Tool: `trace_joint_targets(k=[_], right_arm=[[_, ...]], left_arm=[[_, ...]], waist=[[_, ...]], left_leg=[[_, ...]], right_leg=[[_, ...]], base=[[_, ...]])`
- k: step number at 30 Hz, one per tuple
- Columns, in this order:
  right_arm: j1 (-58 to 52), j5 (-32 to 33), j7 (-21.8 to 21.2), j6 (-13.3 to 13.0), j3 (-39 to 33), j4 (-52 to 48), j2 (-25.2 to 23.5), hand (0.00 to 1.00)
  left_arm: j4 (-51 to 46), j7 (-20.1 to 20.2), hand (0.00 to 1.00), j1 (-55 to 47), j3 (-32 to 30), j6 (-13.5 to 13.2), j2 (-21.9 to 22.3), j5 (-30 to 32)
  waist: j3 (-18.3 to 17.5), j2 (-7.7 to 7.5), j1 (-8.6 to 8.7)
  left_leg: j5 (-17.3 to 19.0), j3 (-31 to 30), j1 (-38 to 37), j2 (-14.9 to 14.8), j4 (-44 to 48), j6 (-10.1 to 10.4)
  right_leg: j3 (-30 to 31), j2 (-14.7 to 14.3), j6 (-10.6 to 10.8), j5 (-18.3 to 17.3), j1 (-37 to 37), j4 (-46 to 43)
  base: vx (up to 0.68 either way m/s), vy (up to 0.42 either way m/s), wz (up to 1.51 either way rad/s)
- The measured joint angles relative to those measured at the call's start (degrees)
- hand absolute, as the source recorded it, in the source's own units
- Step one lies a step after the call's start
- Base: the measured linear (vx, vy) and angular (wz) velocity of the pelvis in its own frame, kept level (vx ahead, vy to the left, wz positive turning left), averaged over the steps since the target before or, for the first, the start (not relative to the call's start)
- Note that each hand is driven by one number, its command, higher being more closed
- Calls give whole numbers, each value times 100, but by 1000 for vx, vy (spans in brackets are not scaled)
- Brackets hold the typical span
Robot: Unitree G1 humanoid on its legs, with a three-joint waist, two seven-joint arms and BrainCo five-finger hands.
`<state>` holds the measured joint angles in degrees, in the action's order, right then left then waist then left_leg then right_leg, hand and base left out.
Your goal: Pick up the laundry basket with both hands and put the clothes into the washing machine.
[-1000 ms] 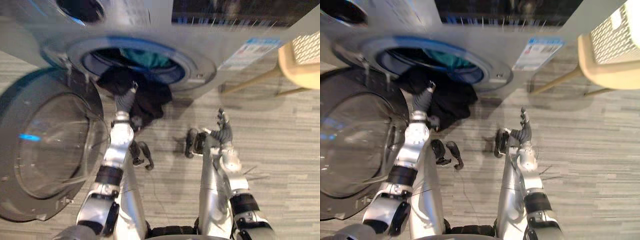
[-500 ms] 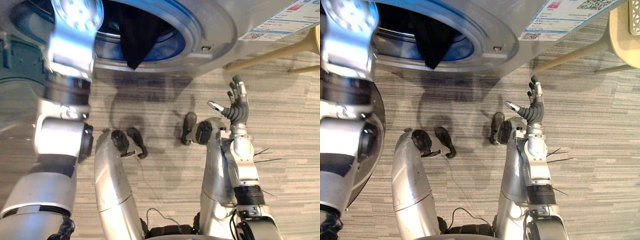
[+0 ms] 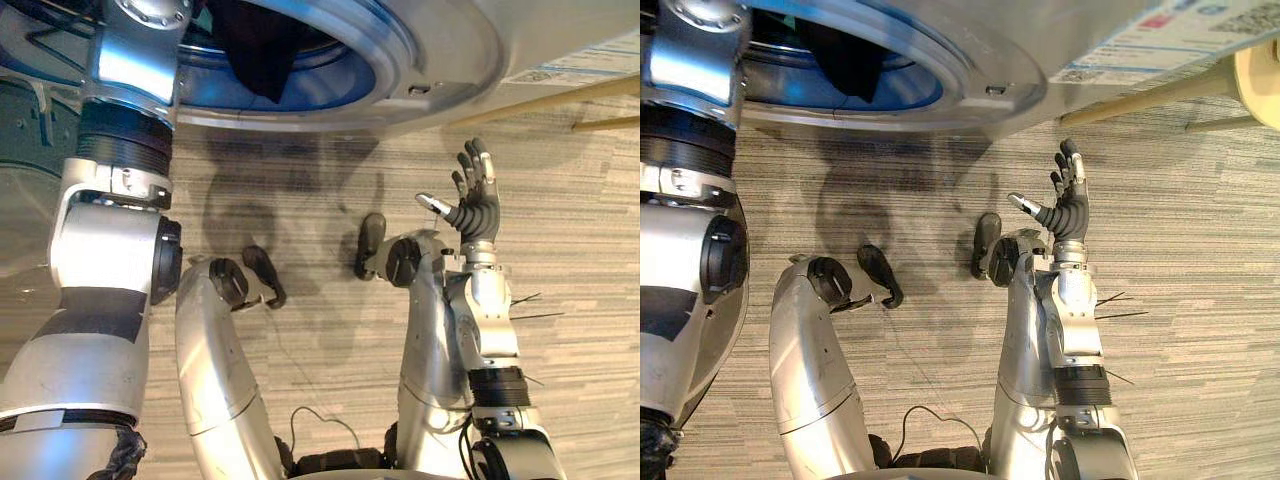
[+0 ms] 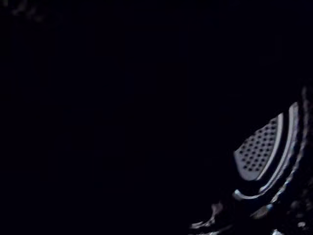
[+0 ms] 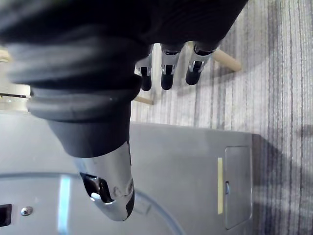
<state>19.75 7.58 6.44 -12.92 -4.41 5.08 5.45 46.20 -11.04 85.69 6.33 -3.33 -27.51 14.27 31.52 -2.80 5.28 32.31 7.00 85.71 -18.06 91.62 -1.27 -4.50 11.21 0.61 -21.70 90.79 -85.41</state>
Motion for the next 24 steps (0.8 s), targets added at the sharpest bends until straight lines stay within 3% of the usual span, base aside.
trace_joint_targets(k=[4,9,14,19,24], right_arm=[[5,84,-207,39,118,-35,89,0],[3,345,-527,81,239,-27,202,0],[-2,489,-562,82,210,-67,246,0],[-1,478,-549,72,186,-134,302,0],[-48,434,-538,71,68,-140,288,0]], left_arm=[[113,673,0,-285,-106,69,210,417],[39,1111,0,-354,-146,136,189,661],[-325,1077,0,-355,1,312,174,688],[-849,647,0,-464,9,417,-7,681],[-1956,333,0,-1259,-449,530,-78,671]], waist=[[0,-1,-2],[-1,0,-45],[0,1,-110],[6,12,-144],[5,15,-228]], left_leg=[[79,-31,47,3,133,-11],[103,-35,49,3,143,21],[82,-48,85,20,175,-16],[70,-203,193,63,294,11],[23,-255,186,60,261,92]], right_leg=[[35,-6,70,-52,39,-132],[51,-1,87,-65,56,-143],[60,9,9,-101,102,-253],[-28,92,-130,-222,143,-471],[-61,87,-134,-224,134,-480]], base=[[-4,0,1],[-12,-3,-1],[10,-15,7],[13,-30,11],[-2,-13,1]])
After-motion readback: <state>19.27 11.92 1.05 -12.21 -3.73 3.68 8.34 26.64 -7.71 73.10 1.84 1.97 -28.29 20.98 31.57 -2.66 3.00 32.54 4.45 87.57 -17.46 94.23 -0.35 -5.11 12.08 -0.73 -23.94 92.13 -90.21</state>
